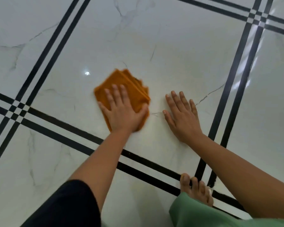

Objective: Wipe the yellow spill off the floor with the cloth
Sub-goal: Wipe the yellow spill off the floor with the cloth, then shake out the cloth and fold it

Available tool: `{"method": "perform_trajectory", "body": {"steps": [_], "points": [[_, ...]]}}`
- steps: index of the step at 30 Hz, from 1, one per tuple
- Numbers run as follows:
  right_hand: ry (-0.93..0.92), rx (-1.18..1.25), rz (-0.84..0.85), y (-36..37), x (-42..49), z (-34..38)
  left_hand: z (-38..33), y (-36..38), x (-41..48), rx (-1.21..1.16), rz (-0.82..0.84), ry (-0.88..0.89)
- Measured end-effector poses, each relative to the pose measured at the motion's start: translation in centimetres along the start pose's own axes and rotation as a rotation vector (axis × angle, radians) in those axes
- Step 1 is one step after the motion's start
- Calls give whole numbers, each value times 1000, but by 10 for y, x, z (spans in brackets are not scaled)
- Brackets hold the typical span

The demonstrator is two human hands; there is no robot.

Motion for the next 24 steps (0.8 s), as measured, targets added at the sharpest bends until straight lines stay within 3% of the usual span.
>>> {"method": "perform_trajectory", "body": {"steps": [2,7,10,12,14,18,22,24], "points": [[-14,-7,-22,-6,6,4,10,-4,4,-70,-17,-148],[36,80,-70,-19,25,11,-34,9,-54,29,-42,442],[42,91,-56,-21,30,19,-28,-11,-14,-81,-163,518],[73,134,-40,-24,31,25,-22,-23,-2,-175,-151,526],[141,203,-33,-29,31,29,-12,-32,2,-308,-103,429],[239,338,-44,-33,47,45,43,-59,27,-658,-118,-16],[262,541,-85,-38,57,61,57,-68,19,-940,-34,-155],[273,701,0,-59,60,105,79,-98,8,-1026,58,-275]]}}
Point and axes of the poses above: each hand's wrist, its own x-axis towards the middle knuckle, its own y-axis out of the palm, z = x × y, the point moved 9 cm from there along x, towards the middle knuckle, and after that the axes turned 7 degrees about -y, right-handed, at the moved point
